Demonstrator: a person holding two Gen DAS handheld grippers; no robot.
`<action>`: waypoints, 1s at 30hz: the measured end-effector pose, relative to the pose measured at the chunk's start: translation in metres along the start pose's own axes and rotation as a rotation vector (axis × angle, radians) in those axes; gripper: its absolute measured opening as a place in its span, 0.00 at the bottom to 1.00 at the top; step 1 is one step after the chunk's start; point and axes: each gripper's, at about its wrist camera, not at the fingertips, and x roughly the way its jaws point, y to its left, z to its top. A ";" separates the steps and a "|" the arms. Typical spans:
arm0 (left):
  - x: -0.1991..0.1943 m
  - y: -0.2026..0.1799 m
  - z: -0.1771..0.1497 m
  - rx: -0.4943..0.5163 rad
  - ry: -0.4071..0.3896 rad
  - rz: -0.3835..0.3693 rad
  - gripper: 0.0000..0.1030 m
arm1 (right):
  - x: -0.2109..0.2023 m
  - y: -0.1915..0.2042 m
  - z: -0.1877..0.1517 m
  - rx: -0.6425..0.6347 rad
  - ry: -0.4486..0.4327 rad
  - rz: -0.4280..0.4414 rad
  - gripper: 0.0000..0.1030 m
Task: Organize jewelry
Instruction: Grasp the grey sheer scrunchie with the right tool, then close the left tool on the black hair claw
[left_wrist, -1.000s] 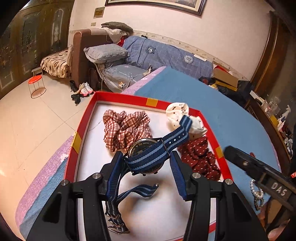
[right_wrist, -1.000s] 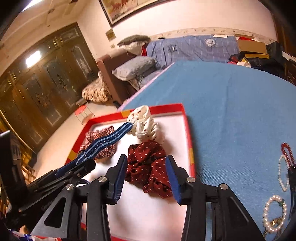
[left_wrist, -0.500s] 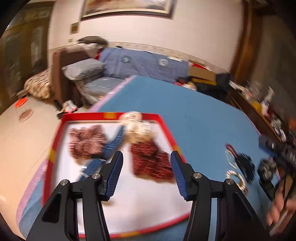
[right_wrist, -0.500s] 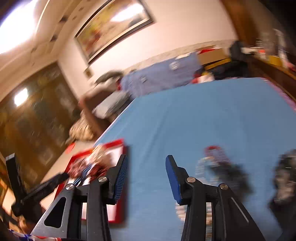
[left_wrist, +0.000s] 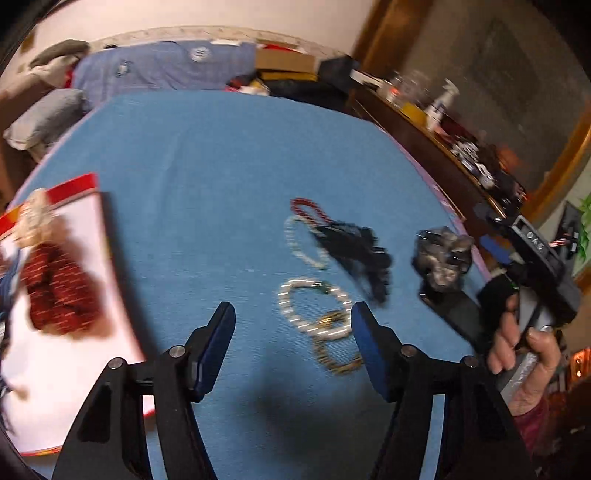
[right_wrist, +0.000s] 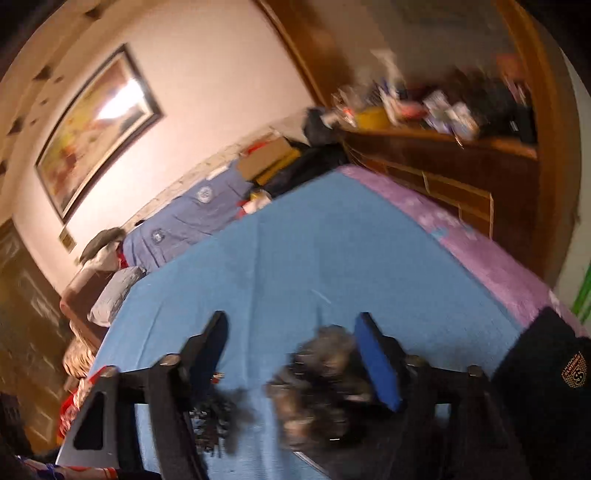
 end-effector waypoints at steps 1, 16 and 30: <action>0.005 -0.005 0.001 0.002 0.006 -0.008 0.64 | 0.006 -0.008 -0.001 0.031 0.038 0.019 0.81; 0.073 -0.037 0.039 -0.057 0.138 -0.032 0.74 | 0.054 0.025 -0.045 -0.290 0.284 -0.202 0.28; 0.135 -0.081 0.046 0.011 0.120 0.116 0.61 | 0.010 -0.005 -0.023 -0.084 0.135 -0.160 0.17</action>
